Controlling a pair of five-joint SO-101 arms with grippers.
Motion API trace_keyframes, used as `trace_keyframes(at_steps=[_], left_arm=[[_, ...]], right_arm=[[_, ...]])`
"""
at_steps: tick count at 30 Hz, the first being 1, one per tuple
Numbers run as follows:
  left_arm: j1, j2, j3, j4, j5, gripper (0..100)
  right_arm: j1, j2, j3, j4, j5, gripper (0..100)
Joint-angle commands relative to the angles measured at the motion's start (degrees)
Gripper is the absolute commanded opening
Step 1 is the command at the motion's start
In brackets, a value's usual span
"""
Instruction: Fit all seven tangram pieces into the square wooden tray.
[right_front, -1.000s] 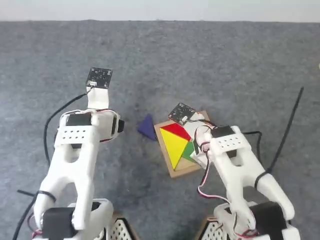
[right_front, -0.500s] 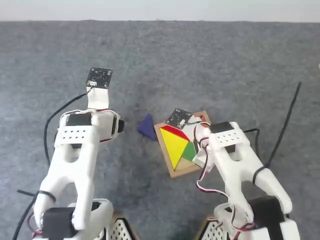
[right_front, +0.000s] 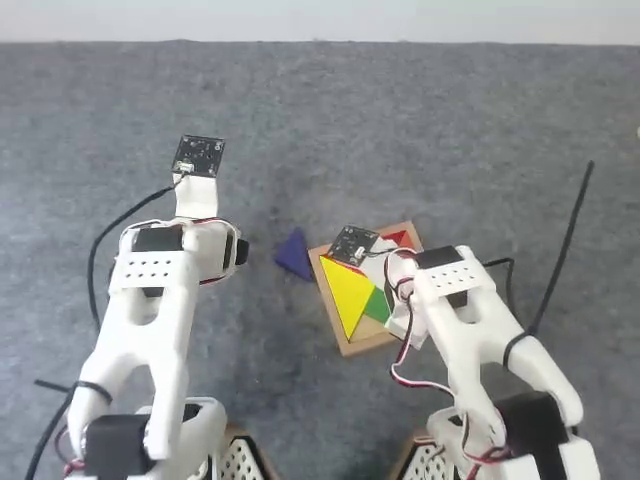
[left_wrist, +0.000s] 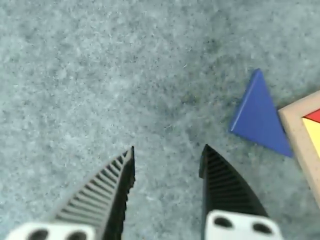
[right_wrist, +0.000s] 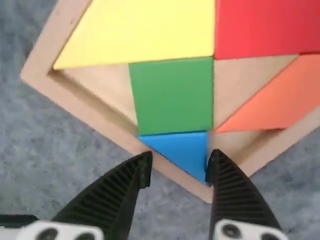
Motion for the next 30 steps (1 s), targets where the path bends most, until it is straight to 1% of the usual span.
trace_keyframes(at_steps=[1, 14, 20, 23, 28, 30], left_arm=[[-0.2, -0.2, -2.4, -1.0, 0.2, 21], [0.1, -0.2, -2.3, -1.0, 0.2, 21], [0.1, -0.2, -2.3, -1.0, 0.2, 21], [0.1, -0.2, -2.3, -1.0, 0.2, 21], [-0.1, -0.2, -2.3, -1.0, 0.2, 21], [-0.2, -0.2, -2.3, -1.0, 0.2, 21]], right_arm=[[1.0, 1.9, -1.1, -4.0, -3.7, 20.3], [1.6, 1.9, -2.5, -4.4, -4.2, 20.2], [3.2, 3.4, -2.8, -8.1, -6.2, 20.2], [3.2, 7.1, -6.2, -5.6, -6.5, 20.0], [3.0, 14.1, -12.2, -0.5, -6.2, 11.5], [3.0, 15.3, -13.5, 0.5, -6.2, 10.6]])
